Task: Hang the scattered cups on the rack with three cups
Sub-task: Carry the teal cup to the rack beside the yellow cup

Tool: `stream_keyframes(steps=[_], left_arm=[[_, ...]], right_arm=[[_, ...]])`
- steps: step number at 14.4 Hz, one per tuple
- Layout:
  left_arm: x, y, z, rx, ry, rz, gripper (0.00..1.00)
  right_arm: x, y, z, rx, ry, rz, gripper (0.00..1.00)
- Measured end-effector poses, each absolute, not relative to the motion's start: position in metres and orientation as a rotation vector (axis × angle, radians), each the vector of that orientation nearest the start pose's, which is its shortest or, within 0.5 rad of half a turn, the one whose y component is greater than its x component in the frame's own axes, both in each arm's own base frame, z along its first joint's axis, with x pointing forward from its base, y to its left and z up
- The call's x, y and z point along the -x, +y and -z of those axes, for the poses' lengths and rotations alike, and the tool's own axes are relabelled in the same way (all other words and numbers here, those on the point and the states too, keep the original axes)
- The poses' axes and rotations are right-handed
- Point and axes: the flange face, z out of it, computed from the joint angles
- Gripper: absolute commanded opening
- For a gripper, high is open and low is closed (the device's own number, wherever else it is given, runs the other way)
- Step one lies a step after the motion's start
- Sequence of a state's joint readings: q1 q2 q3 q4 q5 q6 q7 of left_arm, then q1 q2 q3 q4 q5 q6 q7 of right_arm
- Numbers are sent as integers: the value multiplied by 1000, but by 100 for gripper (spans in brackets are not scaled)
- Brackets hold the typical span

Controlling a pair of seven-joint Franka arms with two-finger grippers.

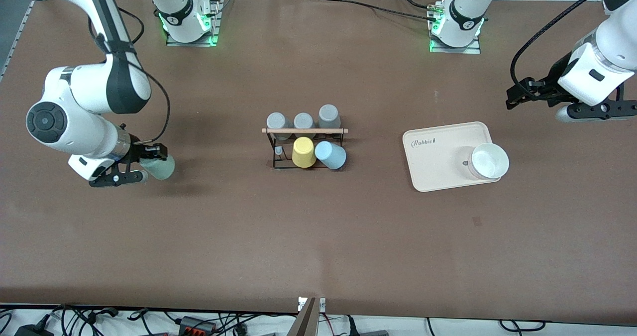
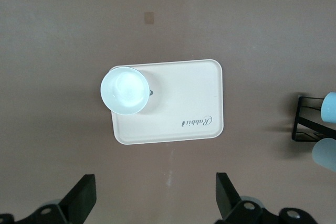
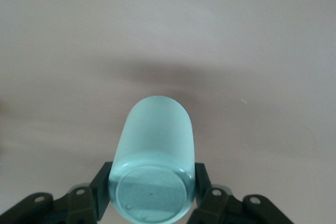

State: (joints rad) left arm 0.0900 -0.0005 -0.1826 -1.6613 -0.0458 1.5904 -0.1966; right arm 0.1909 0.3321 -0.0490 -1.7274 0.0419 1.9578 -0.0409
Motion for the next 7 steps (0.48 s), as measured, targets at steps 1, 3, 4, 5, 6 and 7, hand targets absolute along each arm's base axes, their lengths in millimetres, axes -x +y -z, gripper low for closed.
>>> stream_keyframes(steps=[1, 3, 4, 5, 6, 7], left_arm=[[-550, -56, -583, 3170, -177, -122, 100], [-550, -55, -582, 3170, -183, -121, 100], [-550, -55, -582, 3170, -185, -121, 100], [-550, -55, -582, 3170, -188, -122, 100], [-550, -55, -582, 3171, -191, -126, 100], [-549, -56, -581, 3173, -191, -129, 100]], right_arm=[[-631, 118, -397, 3089, -295, -141, 24], [-632, 158, -414, 3054, -359, -122, 24], [-632, 176, -418, 3044, -373, -118, 24], [-630, 196, -419, 3043, -363, -117, 24], [-625, 217, -418, 3047, -338, -122, 24], [-618, 240, -416, 3055, -305, -130, 24]])
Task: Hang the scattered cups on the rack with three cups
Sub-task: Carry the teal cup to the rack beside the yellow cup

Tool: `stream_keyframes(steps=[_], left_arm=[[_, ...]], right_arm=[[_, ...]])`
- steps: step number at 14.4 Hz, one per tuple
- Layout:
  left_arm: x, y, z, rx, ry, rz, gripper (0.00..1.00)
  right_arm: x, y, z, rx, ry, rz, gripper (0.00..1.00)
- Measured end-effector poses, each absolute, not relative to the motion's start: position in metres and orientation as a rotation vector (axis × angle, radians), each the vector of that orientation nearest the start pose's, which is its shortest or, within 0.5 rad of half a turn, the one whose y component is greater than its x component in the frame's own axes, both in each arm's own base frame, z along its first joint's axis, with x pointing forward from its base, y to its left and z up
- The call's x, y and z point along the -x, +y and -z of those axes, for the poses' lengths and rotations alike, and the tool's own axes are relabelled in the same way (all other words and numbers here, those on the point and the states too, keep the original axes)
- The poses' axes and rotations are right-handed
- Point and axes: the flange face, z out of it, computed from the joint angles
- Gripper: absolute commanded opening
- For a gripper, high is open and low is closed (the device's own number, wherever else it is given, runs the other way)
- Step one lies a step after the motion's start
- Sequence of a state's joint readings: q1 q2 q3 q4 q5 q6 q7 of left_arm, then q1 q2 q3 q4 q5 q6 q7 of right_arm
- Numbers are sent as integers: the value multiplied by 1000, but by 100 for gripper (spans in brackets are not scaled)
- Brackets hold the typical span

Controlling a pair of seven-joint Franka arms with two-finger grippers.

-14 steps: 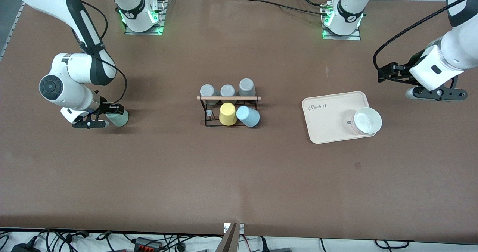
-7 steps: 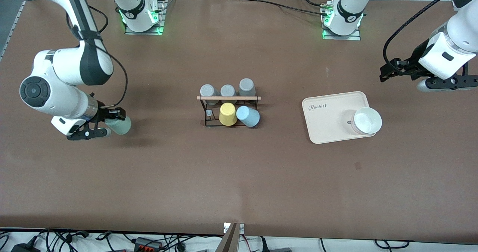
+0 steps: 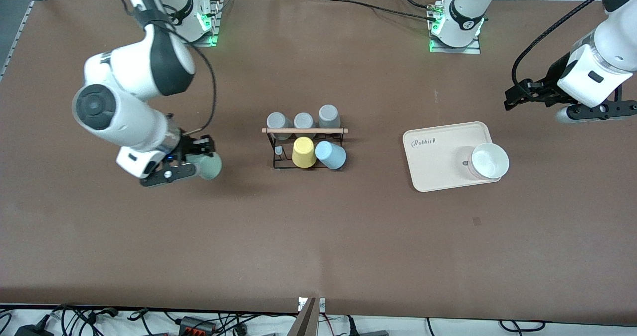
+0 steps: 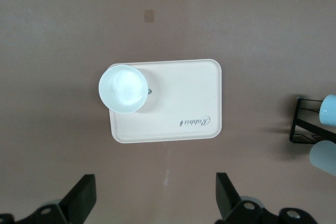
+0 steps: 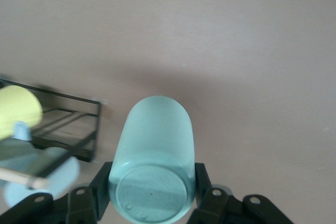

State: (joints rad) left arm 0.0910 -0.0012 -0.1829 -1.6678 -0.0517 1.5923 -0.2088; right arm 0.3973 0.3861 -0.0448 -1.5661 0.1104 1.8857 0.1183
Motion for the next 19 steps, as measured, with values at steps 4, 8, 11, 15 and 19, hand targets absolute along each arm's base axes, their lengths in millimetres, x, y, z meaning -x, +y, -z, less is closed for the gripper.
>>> stream_keyframes(steps=[4, 8, 11, 15, 19], left_arm=[[-549, -59, -581, 3173, -184, -130, 100], [-549, -58, -583, 3163, -182, -116, 100], [-546, -56, -585, 3159, -185, -132, 100], [-544, -51, -583, 3140, -177, -158, 100], [-544, -49, -584, 3118, -131, -147, 100]], right_arm=[[-587, 319, -417, 3081, -122, -137, 24], [-579, 356, -420, 3084, 29, -118, 24], [-579, 375, -404, 3086, 51, -125, 24], [-578, 386, -383, 3097, 36, -149, 24], [-579, 396, -370, 3055, 56, -162, 24]])
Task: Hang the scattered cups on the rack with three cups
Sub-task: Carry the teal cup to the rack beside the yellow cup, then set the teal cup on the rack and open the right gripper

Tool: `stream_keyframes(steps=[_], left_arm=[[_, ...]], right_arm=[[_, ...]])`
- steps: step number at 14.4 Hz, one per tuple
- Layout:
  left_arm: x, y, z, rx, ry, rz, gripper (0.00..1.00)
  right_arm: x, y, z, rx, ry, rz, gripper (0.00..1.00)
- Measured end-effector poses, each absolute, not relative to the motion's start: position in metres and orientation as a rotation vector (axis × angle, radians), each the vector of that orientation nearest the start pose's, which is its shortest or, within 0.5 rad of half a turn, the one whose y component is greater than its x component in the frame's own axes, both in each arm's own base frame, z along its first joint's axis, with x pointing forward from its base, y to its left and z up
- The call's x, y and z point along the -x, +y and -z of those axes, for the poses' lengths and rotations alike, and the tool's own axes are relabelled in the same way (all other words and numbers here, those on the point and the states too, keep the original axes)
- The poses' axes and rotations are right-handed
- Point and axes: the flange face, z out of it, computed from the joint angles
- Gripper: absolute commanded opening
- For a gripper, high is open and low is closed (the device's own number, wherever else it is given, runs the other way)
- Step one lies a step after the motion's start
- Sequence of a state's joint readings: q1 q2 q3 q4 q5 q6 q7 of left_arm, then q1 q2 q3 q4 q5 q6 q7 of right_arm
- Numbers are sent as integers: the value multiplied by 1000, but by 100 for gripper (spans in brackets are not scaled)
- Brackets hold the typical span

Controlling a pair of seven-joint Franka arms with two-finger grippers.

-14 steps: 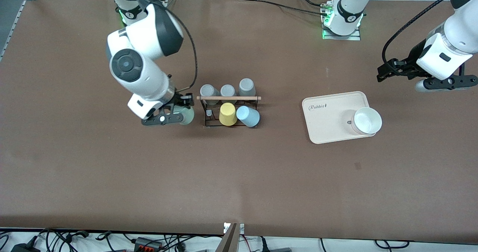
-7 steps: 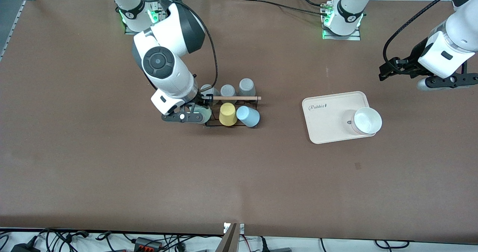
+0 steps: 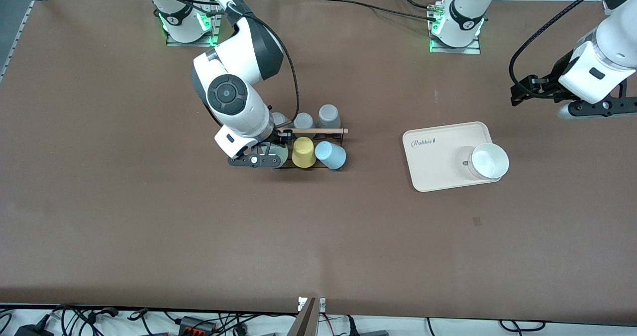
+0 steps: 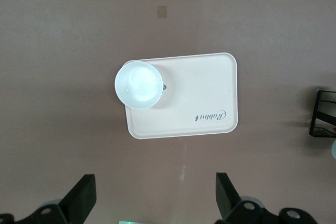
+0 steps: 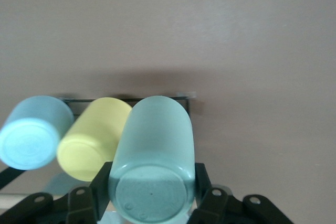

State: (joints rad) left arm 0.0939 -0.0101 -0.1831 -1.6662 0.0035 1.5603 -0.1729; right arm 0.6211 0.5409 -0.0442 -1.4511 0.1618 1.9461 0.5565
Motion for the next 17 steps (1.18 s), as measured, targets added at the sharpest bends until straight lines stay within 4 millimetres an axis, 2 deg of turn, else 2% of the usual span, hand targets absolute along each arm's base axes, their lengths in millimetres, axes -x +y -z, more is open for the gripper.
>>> stream_keyframes(steps=[5, 17], left_arm=[[-544, -49, -585, 3117, -124, -146, 100], [-545, -51, -591, 3120, -120, -126, 100]], right_arm=[[-574, 411, -352, 3042, 63, -171, 24], [-577, 409, -354, 3043, 83, -160, 24]])
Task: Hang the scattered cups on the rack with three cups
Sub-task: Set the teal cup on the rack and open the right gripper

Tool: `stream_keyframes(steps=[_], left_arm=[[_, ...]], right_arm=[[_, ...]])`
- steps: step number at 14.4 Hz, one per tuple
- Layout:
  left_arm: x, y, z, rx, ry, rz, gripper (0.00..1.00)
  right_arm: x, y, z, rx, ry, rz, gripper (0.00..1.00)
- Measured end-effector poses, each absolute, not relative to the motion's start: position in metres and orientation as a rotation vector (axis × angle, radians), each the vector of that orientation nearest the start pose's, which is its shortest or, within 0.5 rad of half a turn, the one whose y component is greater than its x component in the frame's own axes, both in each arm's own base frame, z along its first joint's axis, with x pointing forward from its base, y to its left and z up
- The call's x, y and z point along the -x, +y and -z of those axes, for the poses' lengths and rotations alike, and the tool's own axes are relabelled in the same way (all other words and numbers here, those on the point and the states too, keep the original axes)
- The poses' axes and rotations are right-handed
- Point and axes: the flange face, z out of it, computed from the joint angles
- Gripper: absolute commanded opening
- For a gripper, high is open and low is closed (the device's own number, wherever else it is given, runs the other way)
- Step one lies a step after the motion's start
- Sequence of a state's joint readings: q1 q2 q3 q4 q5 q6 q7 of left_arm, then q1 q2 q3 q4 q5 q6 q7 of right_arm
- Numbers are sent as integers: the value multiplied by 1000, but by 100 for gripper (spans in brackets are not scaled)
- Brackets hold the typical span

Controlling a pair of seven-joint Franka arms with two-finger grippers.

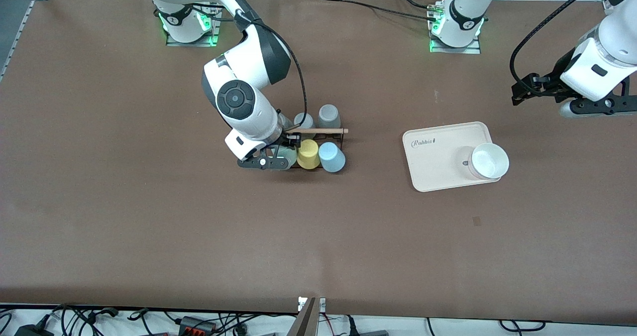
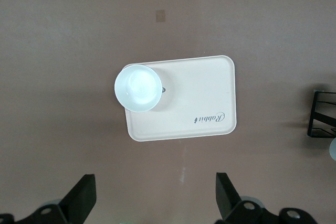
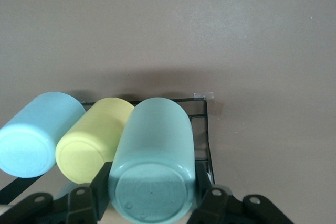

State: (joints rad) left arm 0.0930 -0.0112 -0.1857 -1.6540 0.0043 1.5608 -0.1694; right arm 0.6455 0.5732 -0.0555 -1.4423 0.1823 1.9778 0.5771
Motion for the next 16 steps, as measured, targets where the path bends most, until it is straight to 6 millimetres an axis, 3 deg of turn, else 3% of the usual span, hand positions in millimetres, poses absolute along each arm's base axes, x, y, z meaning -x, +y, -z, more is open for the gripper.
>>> stream_keyframes(steps=[5, 9, 10, 11, 16], left_arm=[[-545, -48, -591, 3120, -125, -124, 100], [-545, -42, -591, 3130, -75, -126, 100], [-545, -41, -591, 3133, -77, -126, 100], [-546, -39, -591, 3134, -80, -126, 100], [-546, -27, -591, 3138, -97, -128, 100]], right_arm=[[-576, 412, -332, 3063, 75, -189, 24], [-575, 414, -326, 3077, 62, -190, 26], [-575, 414, -325, 3078, 61, -191, 38], [-575, 414, -324, 3080, 61, -193, 99], [-581, 406, -326, 3087, 98, -197, 100]])
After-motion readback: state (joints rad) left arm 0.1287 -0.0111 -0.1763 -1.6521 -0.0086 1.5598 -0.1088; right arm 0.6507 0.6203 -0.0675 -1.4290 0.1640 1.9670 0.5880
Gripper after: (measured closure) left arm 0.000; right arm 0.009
